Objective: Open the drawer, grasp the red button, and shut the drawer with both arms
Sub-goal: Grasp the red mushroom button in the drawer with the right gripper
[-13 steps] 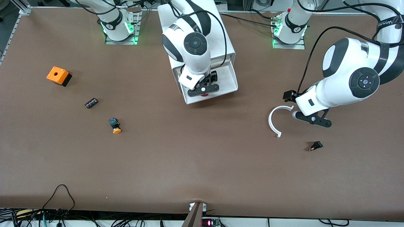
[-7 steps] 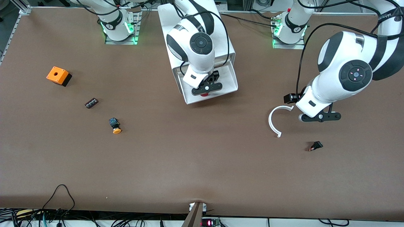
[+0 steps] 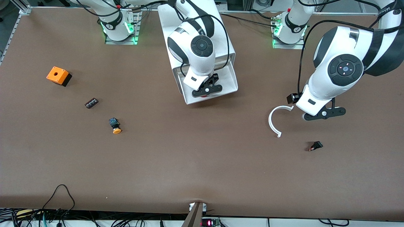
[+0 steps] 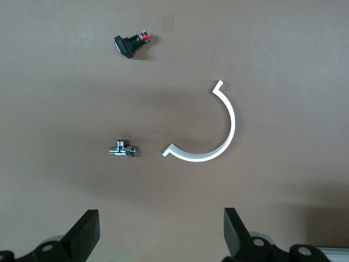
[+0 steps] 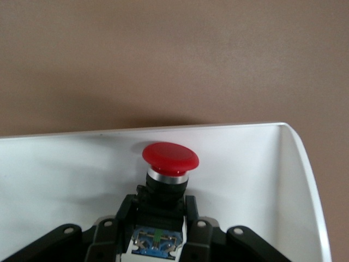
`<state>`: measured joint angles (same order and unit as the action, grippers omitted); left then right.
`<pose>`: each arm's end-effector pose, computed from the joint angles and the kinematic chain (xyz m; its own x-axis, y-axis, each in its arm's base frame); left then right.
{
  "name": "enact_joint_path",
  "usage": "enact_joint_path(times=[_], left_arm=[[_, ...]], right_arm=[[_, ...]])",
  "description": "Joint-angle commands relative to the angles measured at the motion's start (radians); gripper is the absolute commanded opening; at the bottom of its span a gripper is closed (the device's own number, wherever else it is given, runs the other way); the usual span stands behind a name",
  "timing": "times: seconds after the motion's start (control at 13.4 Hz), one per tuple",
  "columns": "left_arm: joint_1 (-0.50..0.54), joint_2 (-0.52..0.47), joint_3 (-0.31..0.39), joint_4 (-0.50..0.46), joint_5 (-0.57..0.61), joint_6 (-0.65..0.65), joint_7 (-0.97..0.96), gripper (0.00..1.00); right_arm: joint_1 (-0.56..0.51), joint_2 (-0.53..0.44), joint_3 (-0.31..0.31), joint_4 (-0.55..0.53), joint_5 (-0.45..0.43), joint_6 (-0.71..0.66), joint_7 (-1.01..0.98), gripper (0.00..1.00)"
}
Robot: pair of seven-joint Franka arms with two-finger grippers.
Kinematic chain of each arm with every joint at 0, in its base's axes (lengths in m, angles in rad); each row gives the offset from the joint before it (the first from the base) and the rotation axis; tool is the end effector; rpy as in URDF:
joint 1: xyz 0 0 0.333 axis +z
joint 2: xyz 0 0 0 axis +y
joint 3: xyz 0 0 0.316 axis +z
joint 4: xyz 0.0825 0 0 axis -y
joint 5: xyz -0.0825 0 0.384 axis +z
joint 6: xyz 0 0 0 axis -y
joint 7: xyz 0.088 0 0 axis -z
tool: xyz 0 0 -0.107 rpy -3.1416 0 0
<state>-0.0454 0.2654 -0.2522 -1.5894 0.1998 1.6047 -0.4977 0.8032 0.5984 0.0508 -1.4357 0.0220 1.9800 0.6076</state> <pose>0.5955 -0.1463 0.4677 0.9714 0.1838 -0.1500 0.1474 -0.9631 -0.2254 0.4693 0.5310 0.3387 0.9713 0.2268 -0.0717 0.2267 -0.9739 -0.0089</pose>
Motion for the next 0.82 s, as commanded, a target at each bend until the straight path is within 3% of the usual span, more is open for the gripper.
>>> enact_joint_path(times=[0.0,0.3,0.74], left_arm=[[-0.002,-0.008,-0.009,0.012,0.017,-0.017,-0.019,1.00],[-0.007,0.005,-0.015,0.003,0.010,0.052,-0.050,1.00],[-0.060,0.092,-0.133,0.000,0.012,0.181,-0.375,1.00]], right_arm=[[-0.022,-0.023,-0.009,0.040,-0.004,-0.067,-0.008,0.00],[-0.117,-0.026,-0.008,0.239,0.004,-0.285,-0.098,0.00],[-0.332,-0.100,-0.020,0.206,0.044,-0.362,-0.476,0.00]])
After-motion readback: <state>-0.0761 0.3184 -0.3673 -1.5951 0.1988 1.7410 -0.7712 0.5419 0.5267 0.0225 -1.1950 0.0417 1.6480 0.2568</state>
